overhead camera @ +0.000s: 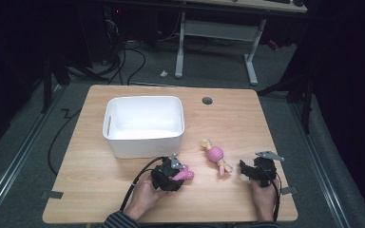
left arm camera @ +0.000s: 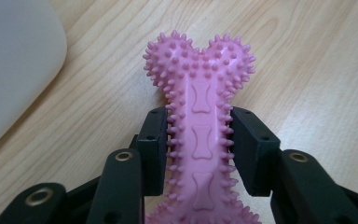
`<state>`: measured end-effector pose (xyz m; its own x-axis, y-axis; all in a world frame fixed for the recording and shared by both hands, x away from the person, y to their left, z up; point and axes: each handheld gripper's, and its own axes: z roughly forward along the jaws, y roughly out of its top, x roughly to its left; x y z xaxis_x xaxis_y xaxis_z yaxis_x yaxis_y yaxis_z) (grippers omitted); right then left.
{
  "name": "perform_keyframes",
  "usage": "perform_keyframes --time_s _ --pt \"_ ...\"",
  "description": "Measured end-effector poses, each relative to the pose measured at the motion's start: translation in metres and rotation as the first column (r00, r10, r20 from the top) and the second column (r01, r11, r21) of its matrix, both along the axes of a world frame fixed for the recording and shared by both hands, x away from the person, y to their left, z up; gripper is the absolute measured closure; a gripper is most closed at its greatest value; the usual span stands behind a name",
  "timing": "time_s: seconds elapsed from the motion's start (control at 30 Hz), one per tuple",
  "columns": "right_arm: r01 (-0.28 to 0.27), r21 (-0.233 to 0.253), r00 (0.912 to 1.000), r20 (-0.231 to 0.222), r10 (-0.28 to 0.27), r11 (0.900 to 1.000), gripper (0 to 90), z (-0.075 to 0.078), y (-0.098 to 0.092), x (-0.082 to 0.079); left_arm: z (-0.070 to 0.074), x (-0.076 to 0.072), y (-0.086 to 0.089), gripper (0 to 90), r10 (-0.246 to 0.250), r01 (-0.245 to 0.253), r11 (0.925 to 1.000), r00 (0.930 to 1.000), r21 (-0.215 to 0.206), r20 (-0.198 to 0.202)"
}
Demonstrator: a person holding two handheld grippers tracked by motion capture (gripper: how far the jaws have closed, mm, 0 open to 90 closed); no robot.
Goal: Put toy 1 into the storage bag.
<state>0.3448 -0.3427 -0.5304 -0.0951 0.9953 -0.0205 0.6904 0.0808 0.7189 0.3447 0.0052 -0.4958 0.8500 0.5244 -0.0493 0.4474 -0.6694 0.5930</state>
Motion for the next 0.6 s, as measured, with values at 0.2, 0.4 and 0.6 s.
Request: perform_keyframes --time_s 0.2,0.4,0.6 --pt "0.0 0.0 1.0 0.0 0.0 1.0 24.9 0.0 0.0 0.0 0.011 -0.003 0.005 59.0 -0.007 0.007 0.9999 1.0 -0.011 0.005" --pt "0.0 0.0 1.0 0.0 0.0 1.0 24.9 0.0 0.0 0.0 0.024 -0.004 0.015 59.0 0.001 -0.001 0.9998 0.9999 -0.019 0.012" --pt "0.0 0.0 1.0 0.0 0.0 1.0 24.9 0.0 0.0 0.0 0.04 -0.002 0.018 59.0 0.002 -0.002 0.9988 0.9999 -0.048 0.014"
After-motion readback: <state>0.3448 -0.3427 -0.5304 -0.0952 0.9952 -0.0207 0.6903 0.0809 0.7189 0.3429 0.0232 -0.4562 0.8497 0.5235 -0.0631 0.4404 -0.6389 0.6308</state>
